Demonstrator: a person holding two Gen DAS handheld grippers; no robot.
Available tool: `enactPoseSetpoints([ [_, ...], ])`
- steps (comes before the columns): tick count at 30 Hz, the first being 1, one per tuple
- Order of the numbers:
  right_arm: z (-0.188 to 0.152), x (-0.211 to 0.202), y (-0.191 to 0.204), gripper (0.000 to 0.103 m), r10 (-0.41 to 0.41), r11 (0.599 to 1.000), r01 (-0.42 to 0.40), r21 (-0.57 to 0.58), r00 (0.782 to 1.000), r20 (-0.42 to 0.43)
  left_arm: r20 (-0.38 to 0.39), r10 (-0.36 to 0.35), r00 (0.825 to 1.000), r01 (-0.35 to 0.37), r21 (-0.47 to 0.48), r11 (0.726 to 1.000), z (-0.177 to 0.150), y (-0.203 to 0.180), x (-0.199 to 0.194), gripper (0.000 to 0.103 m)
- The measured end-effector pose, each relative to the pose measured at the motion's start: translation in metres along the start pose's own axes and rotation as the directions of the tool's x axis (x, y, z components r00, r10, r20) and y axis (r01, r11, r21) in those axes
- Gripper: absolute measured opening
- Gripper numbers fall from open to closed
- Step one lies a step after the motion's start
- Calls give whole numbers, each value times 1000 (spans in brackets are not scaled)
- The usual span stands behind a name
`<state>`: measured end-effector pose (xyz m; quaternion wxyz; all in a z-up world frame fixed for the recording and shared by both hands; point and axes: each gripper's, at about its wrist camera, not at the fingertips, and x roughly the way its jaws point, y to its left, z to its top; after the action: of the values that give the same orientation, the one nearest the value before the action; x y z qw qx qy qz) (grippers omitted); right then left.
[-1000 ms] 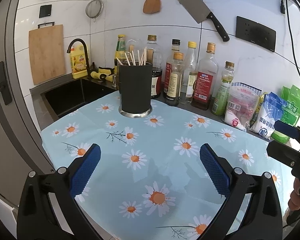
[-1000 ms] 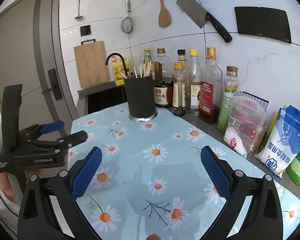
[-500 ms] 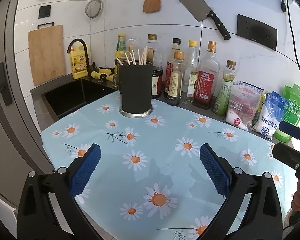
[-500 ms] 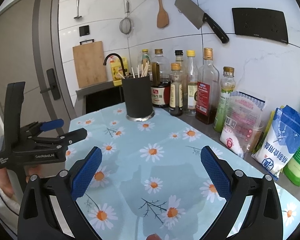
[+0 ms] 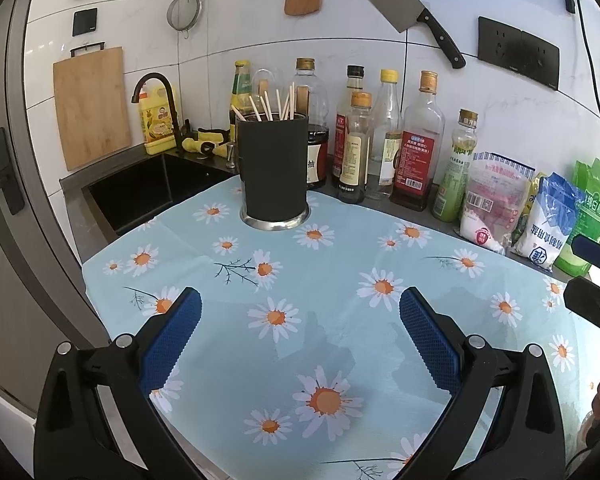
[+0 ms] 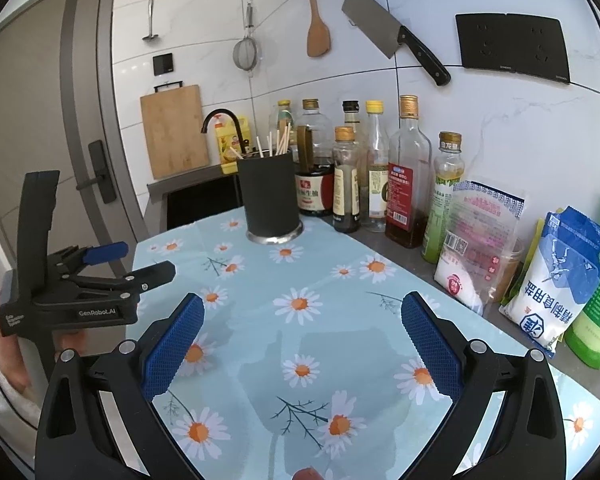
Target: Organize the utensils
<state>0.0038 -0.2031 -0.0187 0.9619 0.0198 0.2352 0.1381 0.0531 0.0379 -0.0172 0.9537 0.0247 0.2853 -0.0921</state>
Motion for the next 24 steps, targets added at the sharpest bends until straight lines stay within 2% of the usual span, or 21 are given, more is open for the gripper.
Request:
enactPoseSetpoints([
  [24,-4,7,7,95,13,1000,-13,-7,1000,-5,5,14,1000,-14,6,1000,2,10,-4,97],
])
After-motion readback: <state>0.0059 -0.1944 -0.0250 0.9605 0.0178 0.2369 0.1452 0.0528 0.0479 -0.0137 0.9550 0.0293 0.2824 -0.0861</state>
